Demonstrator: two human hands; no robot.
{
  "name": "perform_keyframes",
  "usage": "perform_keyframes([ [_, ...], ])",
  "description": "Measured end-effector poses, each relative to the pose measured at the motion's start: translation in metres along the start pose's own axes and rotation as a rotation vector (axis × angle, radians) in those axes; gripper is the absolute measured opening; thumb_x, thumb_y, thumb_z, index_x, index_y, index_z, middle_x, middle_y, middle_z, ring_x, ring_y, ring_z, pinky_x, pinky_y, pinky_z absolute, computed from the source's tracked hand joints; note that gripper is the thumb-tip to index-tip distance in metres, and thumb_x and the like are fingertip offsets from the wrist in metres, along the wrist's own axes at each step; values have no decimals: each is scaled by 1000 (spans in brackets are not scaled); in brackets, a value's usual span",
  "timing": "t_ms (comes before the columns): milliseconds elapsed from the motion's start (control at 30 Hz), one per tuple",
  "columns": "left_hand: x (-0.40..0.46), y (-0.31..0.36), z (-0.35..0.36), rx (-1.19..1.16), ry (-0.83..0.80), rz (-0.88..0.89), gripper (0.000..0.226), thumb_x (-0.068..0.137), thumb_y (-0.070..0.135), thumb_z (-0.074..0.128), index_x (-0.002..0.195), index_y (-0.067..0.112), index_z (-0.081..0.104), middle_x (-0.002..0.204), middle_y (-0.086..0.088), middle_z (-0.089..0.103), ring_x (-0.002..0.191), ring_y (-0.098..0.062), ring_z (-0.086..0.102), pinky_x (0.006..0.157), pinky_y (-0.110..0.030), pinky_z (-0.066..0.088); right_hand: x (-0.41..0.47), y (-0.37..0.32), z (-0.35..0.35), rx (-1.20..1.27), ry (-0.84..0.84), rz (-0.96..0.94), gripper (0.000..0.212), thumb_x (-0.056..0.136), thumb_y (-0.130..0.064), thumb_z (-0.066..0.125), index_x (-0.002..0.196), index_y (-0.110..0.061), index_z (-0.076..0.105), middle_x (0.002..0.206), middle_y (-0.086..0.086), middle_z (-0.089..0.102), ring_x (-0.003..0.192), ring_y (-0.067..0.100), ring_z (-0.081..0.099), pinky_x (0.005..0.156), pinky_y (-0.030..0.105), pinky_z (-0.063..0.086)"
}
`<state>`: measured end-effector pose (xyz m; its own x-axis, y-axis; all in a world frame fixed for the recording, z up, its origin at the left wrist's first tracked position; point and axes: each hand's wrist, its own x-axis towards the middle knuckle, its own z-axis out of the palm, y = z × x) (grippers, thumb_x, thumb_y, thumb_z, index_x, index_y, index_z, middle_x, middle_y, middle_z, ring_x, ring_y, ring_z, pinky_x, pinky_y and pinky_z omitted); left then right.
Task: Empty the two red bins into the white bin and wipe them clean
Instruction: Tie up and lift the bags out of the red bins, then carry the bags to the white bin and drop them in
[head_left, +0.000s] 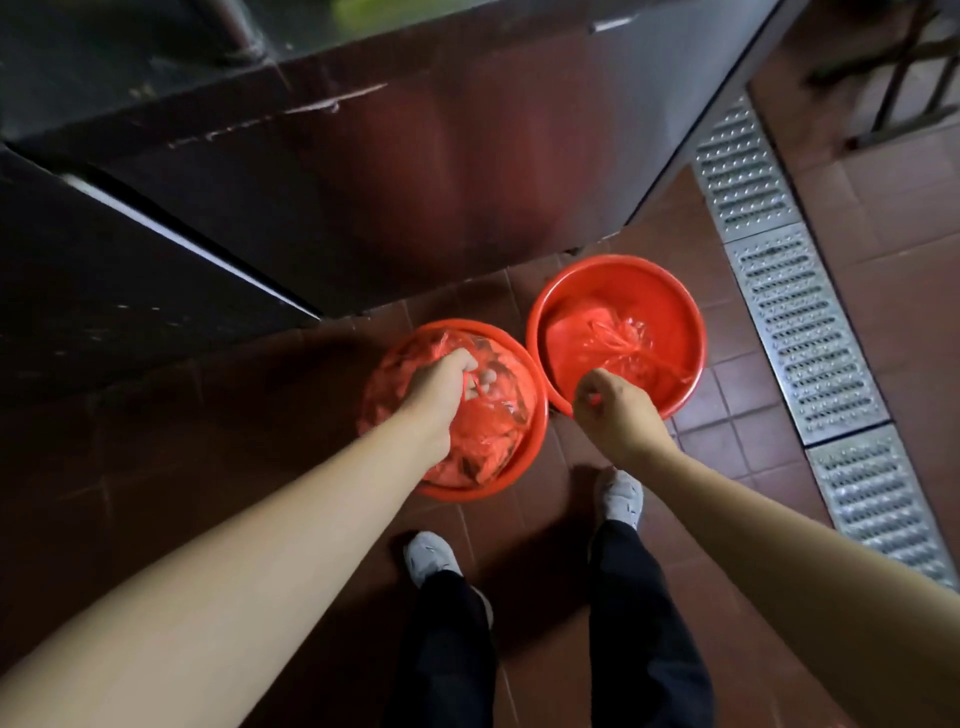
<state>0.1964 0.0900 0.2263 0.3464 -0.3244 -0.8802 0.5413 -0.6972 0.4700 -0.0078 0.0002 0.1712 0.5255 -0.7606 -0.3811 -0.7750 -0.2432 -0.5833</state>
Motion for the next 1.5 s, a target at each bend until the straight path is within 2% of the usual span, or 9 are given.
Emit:
perform_keyframes([
  [133, 18, 3, 49, 96, 149, 192, 18, 76, 26, 56, 93, 24, 63, 85, 1, 75, 78, -14, 69, 62, -22, 46, 33, 60, -31, -81, -24, 152, 7, 87, -12, 59, 92, -11, 63, 95, 14, 68, 91, 38, 62, 76, 38, 49],
  [200, 27, 3, 72, 182, 191, 217, 38, 69, 31, 58, 104, 40, 48, 95, 2, 72, 87, -16, 68, 73, -29, 49, 48, 87, -46, -103, -43, 219, 15, 87, -13, 56, 99, -14, 65, 103, 12, 67, 96, 37, 62, 75, 33, 43],
  [567, 129, -21, 181, 556, 164, 156, 3, 82, 34, 61, 80, 33, 63, 96, 5, 70, 89, -18, 64, 85, -33, 52, 97, 193, -62, -197, -236, 304, 35, 91, -19, 55, 125, -22, 62, 127, 9, 56, 109, 34, 60, 88, 42, 52],
  [833, 189, -39, 223, 662, 182, 43, 55, 81, 53, 56, 112, 8, 64, 120, -25, 61, 110, -44, 57, 95, -52, 49, 108, 232, -23, -340, -189, 391, 41, 90, -14, 51, 130, -22, 52, 125, 11, 46, 114, 34, 48, 91, 45, 48],
  [1033, 211, -47, 233, 409, 136, 27, 31, 87, 41, 66, 112, 23, 69, 113, 2, 64, 109, -25, 59, 96, -35, 45, 118, 247, 0, -450, -135, 392, 28, 93, -17, 50, 117, -18, 64, 120, 12, 46, 114, 36, 42, 92, 44, 39],
  [1133, 210, -47, 230, 254, 45, 18, 17, 86, 16, 67, 97, 27, 72, 94, 13, 66, 94, -12, 59, 85, -27, 39, 118, 241, 1, -336, -120, 392, 25, 94, -25, 49, 105, -15, 70, 115, 11, 51, 113, 36, 43, 91, 43, 36],
  [1267, 199, -35, 217, 208, -65, -11, 35, 84, 2, 58, 99, 27, 76, 98, 13, 65, 91, -2, 53, 77, -22, 38, 121, 202, -5, -44, -6, 271, 21, 91, -31, 59, 98, -21, 76, 116, -1, 62, 113, 30, 49, 94, 41, 40],
  [1400, 196, -28, 210, 292, -64, -48, 39, 85, 3, 59, 117, 23, 70, 120, -4, 65, 108, -19, 57, 98, -32, 46, 143, 162, -4, 421, -61, 452, 19, 90, -21, 62, 106, -21, 72, 111, -1, 71, 100, 20, 64, 85, 29, 46],
  [1500, 204, -28, 208, 323, -26, -40, 46, 87, 3, 58, 130, 20, 60, 132, -10, 58, 119, -26, 54, 106, -40, 43, 158, 152, 9, 551, -109, 464, 41, 89, -11, 62, 129, -19, 61, 123, -5, 63, 114, 20, 62, 94, 29, 47],
])
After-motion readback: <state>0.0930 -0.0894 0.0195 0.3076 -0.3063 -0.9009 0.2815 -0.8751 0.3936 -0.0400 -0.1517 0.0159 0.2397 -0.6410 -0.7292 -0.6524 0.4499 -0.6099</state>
